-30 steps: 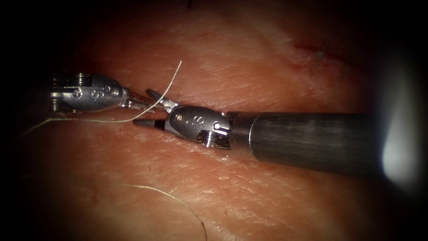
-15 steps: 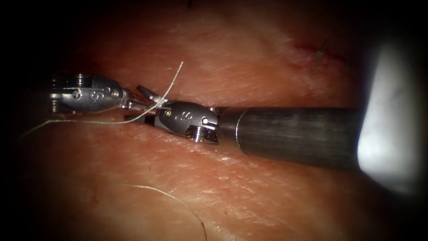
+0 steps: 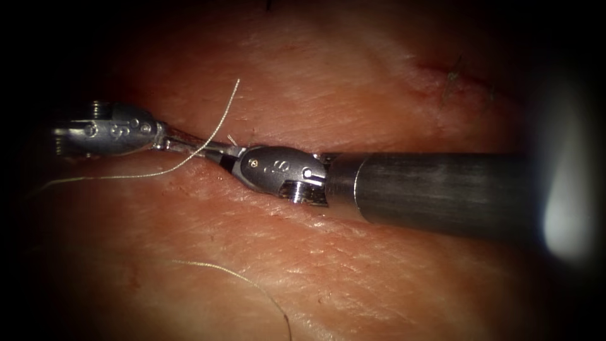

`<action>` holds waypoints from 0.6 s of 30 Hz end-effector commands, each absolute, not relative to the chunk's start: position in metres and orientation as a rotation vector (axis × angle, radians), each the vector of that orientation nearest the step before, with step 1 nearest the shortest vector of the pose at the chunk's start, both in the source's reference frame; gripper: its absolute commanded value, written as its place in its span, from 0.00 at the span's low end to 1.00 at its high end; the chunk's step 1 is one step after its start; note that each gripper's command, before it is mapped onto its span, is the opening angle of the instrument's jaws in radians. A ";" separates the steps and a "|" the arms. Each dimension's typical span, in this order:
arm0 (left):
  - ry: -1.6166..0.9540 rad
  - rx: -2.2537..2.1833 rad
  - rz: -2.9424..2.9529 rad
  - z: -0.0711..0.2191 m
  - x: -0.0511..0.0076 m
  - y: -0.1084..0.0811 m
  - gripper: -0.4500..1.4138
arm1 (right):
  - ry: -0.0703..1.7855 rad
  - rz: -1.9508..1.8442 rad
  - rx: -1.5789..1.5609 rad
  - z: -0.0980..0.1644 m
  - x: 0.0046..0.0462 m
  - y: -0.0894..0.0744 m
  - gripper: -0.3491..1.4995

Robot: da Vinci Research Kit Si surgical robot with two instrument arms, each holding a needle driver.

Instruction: Wound Closure

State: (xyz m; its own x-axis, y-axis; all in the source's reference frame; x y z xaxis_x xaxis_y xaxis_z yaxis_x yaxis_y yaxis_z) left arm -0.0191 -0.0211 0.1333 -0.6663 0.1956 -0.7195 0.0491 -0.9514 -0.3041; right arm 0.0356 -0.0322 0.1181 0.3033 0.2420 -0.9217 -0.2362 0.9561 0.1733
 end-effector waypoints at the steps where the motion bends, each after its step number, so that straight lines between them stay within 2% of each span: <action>1: -0.447 -1.243 2.758 0.134 -0.0186 -0.021 0.00 | 1.232 0.326 0.022 0.118 0.0350 -0.034 0.71; 2: -0.437 -1.239 2.759 0.134 -0.0178 -0.021 0.00 | 1.237 0.341 0.027 0.117 0.0341 -0.035 0.87; 4: -0.414 -1.234 2.754 0.133 -0.0160 -0.020 0.00 | 1.246 0.344 0.026 0.116 0.0325 -0.036 0.93; 12: -0.354 -1.159 2.744 0.134 -0.0110 -0.019 0.02 | 1.240 0.368 0.000 0.112 0.0254 -0.039 0.93; 18: -0.294 -1.110 2.741 0.138 -0.0086 -0.017 0.02 | 1.221 0.401 -0.028 0.112 0.0220 -0.038 0.93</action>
